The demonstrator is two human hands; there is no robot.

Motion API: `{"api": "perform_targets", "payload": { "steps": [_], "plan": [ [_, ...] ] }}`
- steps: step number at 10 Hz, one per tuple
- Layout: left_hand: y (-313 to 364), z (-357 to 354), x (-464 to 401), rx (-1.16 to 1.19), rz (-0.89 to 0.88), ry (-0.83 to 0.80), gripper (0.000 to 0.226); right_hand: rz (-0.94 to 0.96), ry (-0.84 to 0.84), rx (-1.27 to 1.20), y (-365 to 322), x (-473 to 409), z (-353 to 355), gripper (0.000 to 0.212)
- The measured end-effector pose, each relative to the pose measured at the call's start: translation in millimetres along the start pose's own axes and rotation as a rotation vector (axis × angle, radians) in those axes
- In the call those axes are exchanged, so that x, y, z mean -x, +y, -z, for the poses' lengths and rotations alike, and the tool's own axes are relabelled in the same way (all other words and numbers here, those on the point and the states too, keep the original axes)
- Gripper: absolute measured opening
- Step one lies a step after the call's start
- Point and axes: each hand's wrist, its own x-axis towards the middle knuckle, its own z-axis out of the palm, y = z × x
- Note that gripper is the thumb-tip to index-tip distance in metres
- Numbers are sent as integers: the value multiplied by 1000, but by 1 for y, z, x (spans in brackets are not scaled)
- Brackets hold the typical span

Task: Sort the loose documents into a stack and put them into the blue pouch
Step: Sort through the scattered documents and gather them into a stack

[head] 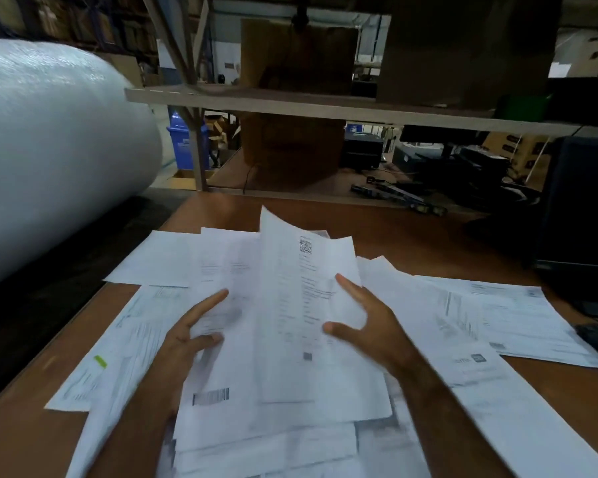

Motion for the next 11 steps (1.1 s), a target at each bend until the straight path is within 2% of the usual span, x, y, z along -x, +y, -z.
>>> {"api": "perform_targets", "payload": {
  "steps": [1, 2, 3, 4, 5, 6, 7, 8, 9, 10, 11],
  "plan": [
    [-3, -4, 8, 321, 153, -96, 59, 1, -12, -26, 3, -1, -19, 85],
    [-18, 46, -1, 518, 204, -203, 46, -29, -73, -110, -2, -6, -27, 83],
    [-24, 34, -5, 658, -181, -355, 60, -28, -103, -159, -12, -10, -42, 79],
    [2, 6, -4, 59, -134, -41, 58, 39, 12, -65, -16, -12, -61, 74],
    [-12, -8, 6, 24, -46, 19, 53, 9, 47, -10, -18, -13, -57, 73],
    [-20, 6, -2, 131, 7, 101, 46, -108, 41, 161, 0, -14, -37, 67],
    [-25, 6, 3, 192, 33, 168, 48, -221, -3, 494, 18, -19, -22, 80],
    [-20, 4, 3, 225, 49, 230, 48, -461, 29, 551, 12, -27, -22, 101],
    [-23, 4, 5, 250, 52, 211, 47, -519, 17, 553, 5, -40, -28, 115],
    [-23, 4, 5, 237, 57, 207, 45, -555, -8, 423, 4, -56, -28, 117],
    [-25, 4, 4, 231, 69, 182, 42, -501, 101, 243, 10, -59, -22, 97]
  ]
}}
